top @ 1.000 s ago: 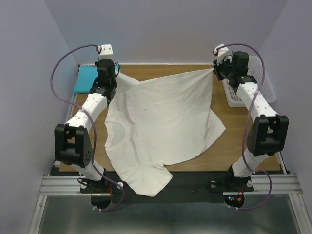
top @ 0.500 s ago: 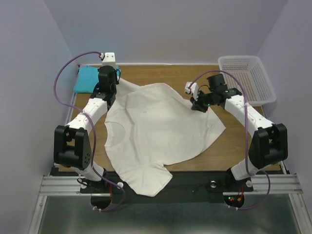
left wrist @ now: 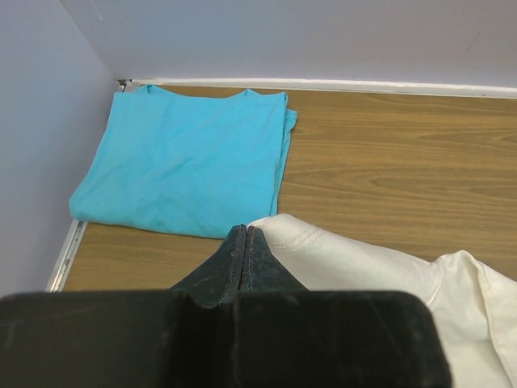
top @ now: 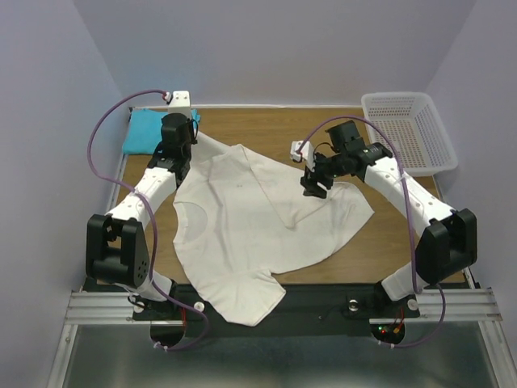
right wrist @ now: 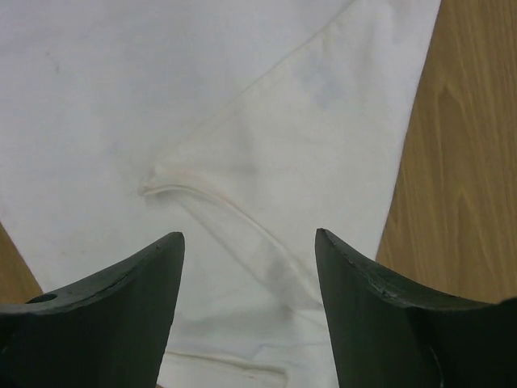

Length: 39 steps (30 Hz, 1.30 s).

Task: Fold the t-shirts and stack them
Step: Flatten the tshirt out

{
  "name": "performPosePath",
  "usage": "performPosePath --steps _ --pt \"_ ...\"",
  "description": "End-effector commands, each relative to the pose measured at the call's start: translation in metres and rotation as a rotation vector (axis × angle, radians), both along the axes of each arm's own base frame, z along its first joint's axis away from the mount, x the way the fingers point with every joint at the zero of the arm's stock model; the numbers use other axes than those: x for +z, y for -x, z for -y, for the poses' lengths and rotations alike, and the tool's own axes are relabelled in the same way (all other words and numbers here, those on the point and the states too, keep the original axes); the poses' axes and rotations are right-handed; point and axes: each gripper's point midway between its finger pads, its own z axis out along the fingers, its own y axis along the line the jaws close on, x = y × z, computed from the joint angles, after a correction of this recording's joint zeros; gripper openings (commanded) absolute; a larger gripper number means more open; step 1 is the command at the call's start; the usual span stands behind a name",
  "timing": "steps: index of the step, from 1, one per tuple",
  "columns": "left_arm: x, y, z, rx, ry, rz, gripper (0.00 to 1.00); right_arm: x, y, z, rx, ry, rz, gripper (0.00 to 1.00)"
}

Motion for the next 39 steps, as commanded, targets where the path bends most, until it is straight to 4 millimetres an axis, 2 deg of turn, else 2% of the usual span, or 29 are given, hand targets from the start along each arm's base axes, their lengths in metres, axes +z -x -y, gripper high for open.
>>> performPosePath --steps 1,3,5,9,10,13,19,24,30,33,36,39 --pt "0.034 0.006 -0.002 -0.004 0.039 0.099 0.0 -0.031 0.026 0.014 0.218 0.085 -0.02 0.72" --pt "0.034 0.007 -0.001 -0.01 0.042 0.099 0.0 -0.054 0.046 0.017 0.426 0.105 0.007 0.73" --pt "0.031 0.008 0.0 -0.014 0.043 0.095 0.0 -0.064 0.055 0.009 0.495 0.09 -0.008 0.73" --pt "0.023 0.01 0.001 -0.019 0.052 0.08 0.0 -0.078 0.047 -0.008 0.571 0.096 0.024 0.73" --pt "0.021 0.011 0.002 -0.022 0.051 0.075 0.0 -0.078 0.038 -0.014 0.559 0.105 0.052 0.73" --pt "0.018 0.012 0.003 -0.028 0.054 0.069 0.0 -0.09 0.027 -0.025 0.551 0.131 0.069 0.73" --pt "0.016 0.013 0.003 -0.033 0.052 0.065 0.0 -0.115 0.026 -0.034 0.573 0.188 0.055 0.69" --pt "0.015 0.012 0.004 -0.034 0.053 0.065 0.0 -0.124 0.029 -0.041 0.583 0.211 0.042 0.63" --pt "0.016 0.011 0.003 -0.033 0.054 0.067 0.0 -0.125 0.029 -0.041 0.574 0.226 0.044 0.4" --pt "0.017 0.011 0.003 -0.033 0.059 0.069 0.0 -0.121 0.031 -0.039 0.565 0.228 0.051 0.22" --pt "0.02 0.012 0.002 -0.034 0.059 0.075 0.0 -0.103 0.027 -0.041 0.531 0.214 0.08 0.14" --pt "0.026 0.012 0.0 -0.03 0.056 0.083 0.0 -0.064 0.017 -0.042 0.429 0.162 0.109 0.05"
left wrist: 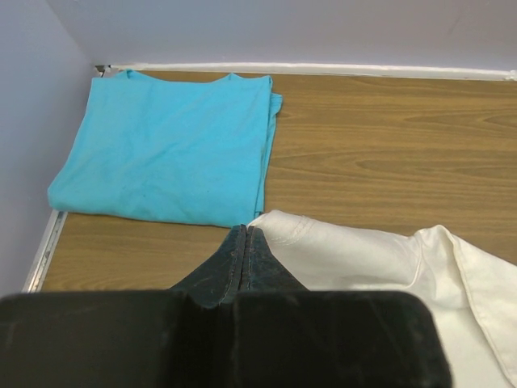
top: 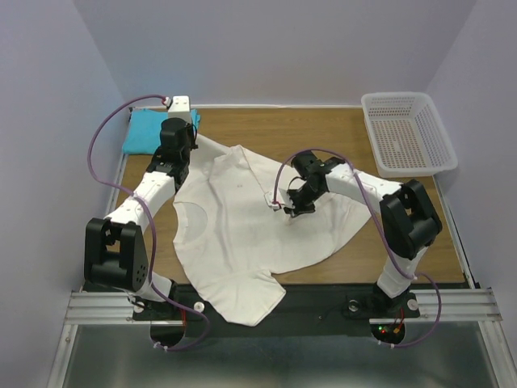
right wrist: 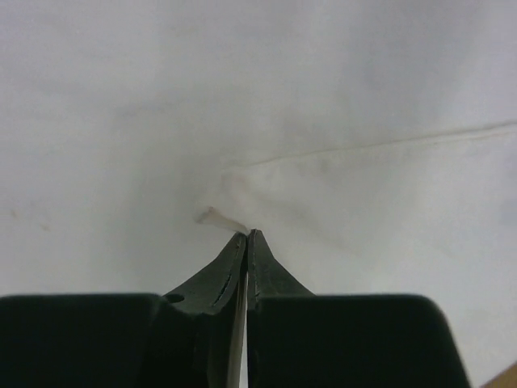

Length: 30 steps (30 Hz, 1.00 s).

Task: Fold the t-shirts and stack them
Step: Flatten the tshirt out

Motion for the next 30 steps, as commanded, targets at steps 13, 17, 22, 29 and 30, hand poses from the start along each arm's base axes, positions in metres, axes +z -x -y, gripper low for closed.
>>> performPosePath --steps 13,17,22,29,30 --pt "0.121 0.028 -0.021 0.043 0.059 0.28 0.0 0.262 -0.107 0.088 -0.817 -0.456 0.317 0.01" --pt "0.165 0.048 -0.026 0.047 0.085 0.397 0.0 0.309 -0.114 0.106 -0.951 -0.536 0.363 0.01" --pt "0.247 0.091 -0.04 0.082 0.129 0.609 0.0 0.42 -0.117 0.135 -1.038 -0.727 0.512 0.01" --pt "0.334 0.158 -0.055 0.107 0.199 0.862 0.0 0.514 -0.1 0.17 -1.057 -0.883 0.687 0.01" --pt "0.344 0.168 -0.057 0.106 0.209 0.894 0.0 0.52 -0.099 0.175 -1.061 -0.886 0.708 0.01"
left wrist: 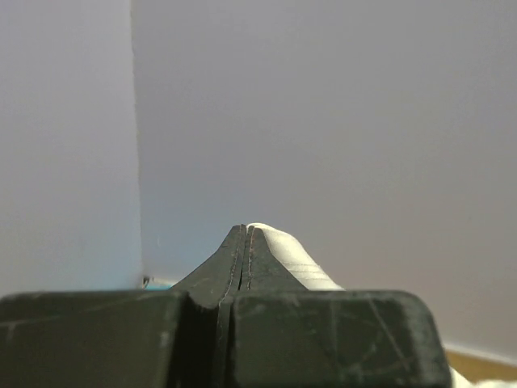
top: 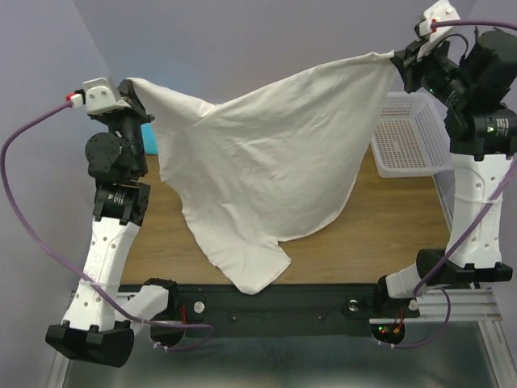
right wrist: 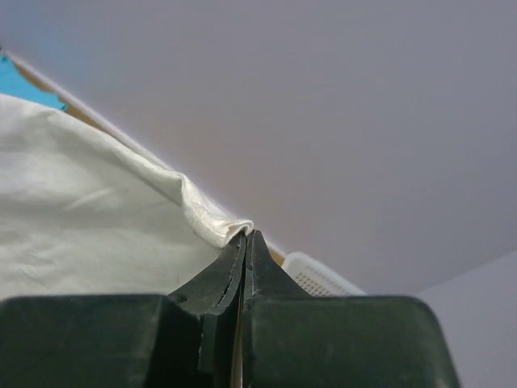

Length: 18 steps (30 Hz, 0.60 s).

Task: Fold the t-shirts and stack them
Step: Flatten the tshirt out

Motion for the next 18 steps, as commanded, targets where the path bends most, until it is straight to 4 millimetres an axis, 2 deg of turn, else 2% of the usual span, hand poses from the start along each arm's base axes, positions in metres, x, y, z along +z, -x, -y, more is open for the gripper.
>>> performPosePath --steps 1,3,4,6,7,8,12,14,18 --pt "0.084 0.058 -0.018 0.032 0.078 0.275 0.0 0.05 0.017 0.007 -0.011 -0.036 0.125 0.01" --pt "0.103 0.079 -0.019 0.019 0.083 0.342 0.0 0.062 0.023 0.009 -0.002 -0.025 0.159 0.01" --pt "0.111 0.086 -0.016 -0.012 0.098 0.375 0.0 0.079 0.036 0.006 0.017 -0.021 0.206 0.0" --pt "0.126 0.105 -0.014 -0.047 0.119 0.441 0.0 0.096 0.052 -0.002 0.07 -0.016 0.26 0.01" --pt "0.132 0.111 -0.013 -0.06 0.122 0.463 0.0 0.104 0.057 0.003 0.061 -0.019 0.279 0.01" --pt "0.143 0.12 -0.01 -0.084 0.123 0.495 0.0 0.121 0.073 0.002 0.074 -0.017 0.334 0.0" --pt "0.178 0.151 -0.003 -0.166 0.141 0.604 0.0 0.157 0.113 0.007 0.056 -0.035 0.45 0.01" --pt "0.195 0.167 -0.002 -0.194 0.147 0.657 0.0 0.17 0.129 0.01 0.033 -0.048 0.497 0.01" --pt "0.216 0.186 -0.004 -0.202 0.153 0.721 0.0 0.184 0.14 0.025 -0.057 -0.073 0.546 0.01"
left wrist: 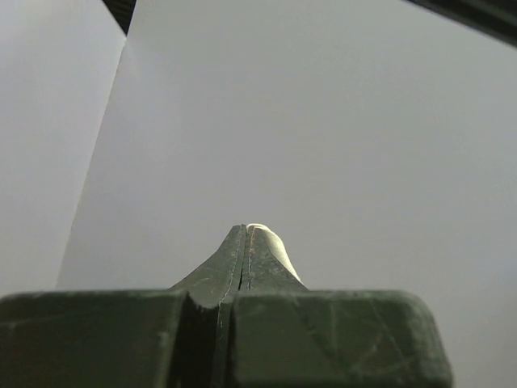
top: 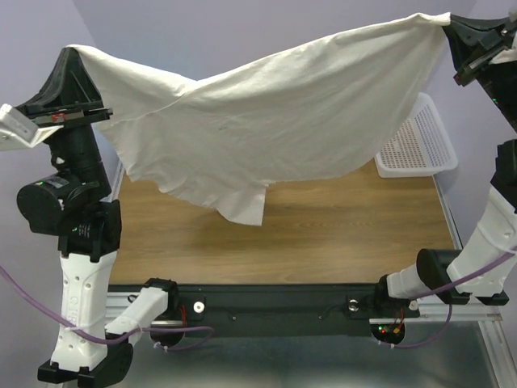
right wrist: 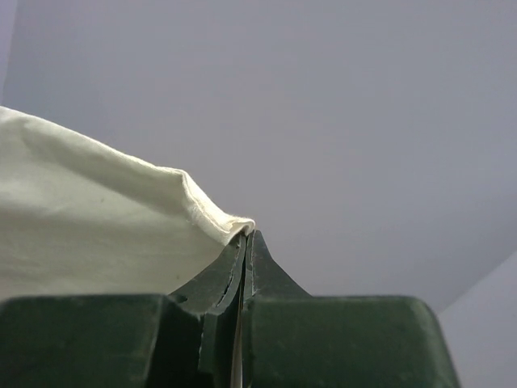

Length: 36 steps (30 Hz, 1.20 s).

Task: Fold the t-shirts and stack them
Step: Flatten the tshirt out

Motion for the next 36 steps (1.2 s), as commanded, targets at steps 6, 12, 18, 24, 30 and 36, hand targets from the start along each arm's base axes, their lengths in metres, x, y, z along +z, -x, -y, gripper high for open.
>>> performPosePath --steps 6,12,18,24,30,36 --pt "0.042 0.03 -0.007 0.002 0.031 0.139 0.0 0.015 -0.002 0.023 -0.118 -0.077 0.051 0.01" --pt "-0.002 -0.042 0.001 0.021 0.016 -0.023 0.0 -0.062 -0.095 0.027 -0.113 -0.094 -0.185 0.01" --pt "-0.098 -0.177 0.022 0.016 -0.011 -0.309 0.0 -0.189 -0.2 0.028 -0.094 -0.112 -0.444 0.01" --pt "-0.261 -0.291 0.047 -0.023 -0.063 -0.677 0.0 -0.344 -0.271 0.022 -0.058 -0.125 -0.695 0.01" --pt "-0.406 -0.356 0.062 -0.038 -0.131 -0.976 0.0 -0.461 -0.313 0.015 -0.102 -0.101 -0.868 0.01" --pt "-0.443 -0.38 0.058 0.006 -0.137 -1.058 0.0 -0.513 -0.342 0.002 -0.134 -0.057 -0.918 0.01"
